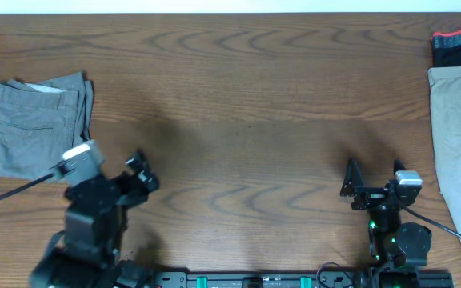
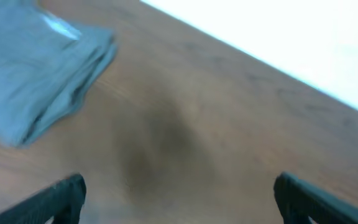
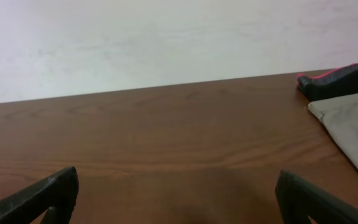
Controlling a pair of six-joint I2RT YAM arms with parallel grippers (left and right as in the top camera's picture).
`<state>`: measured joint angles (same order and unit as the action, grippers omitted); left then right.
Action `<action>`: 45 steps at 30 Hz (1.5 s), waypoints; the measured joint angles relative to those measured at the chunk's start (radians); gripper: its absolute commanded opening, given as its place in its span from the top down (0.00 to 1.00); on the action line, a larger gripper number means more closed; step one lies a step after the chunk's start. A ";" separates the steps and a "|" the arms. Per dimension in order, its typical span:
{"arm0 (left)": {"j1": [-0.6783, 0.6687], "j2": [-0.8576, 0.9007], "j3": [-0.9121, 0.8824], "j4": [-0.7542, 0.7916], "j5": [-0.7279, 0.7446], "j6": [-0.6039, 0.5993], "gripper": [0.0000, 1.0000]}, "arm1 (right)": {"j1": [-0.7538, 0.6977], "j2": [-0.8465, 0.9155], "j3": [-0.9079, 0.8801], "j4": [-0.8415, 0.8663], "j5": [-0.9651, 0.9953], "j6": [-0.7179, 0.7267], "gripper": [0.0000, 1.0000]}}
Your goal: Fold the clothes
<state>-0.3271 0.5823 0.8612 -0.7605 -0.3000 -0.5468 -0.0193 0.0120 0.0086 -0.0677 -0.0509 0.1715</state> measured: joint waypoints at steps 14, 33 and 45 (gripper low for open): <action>0.221 -0.192 -0.694 0.785 0.275 0.213 0.02 | 0.000 0.000 0.000 0.000 0.002 0.000 0.01; 0.337 -0.511 -0.851 0.748 0.354 0.320 0.02 | 0.000 0.000 0.000 0.000 0.003 0.000 0.01; 0.372 -0.571 -0.847 0.740 0.354 0.339 0.02 | 0.000 0.000 0.000 0.000 0.003 0.000 0.01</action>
<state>0.0444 0.0109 0.0139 -0.0208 0.0544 -0.2081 -0.0193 0.0120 0.0086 -0.0673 -0.0483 0.1711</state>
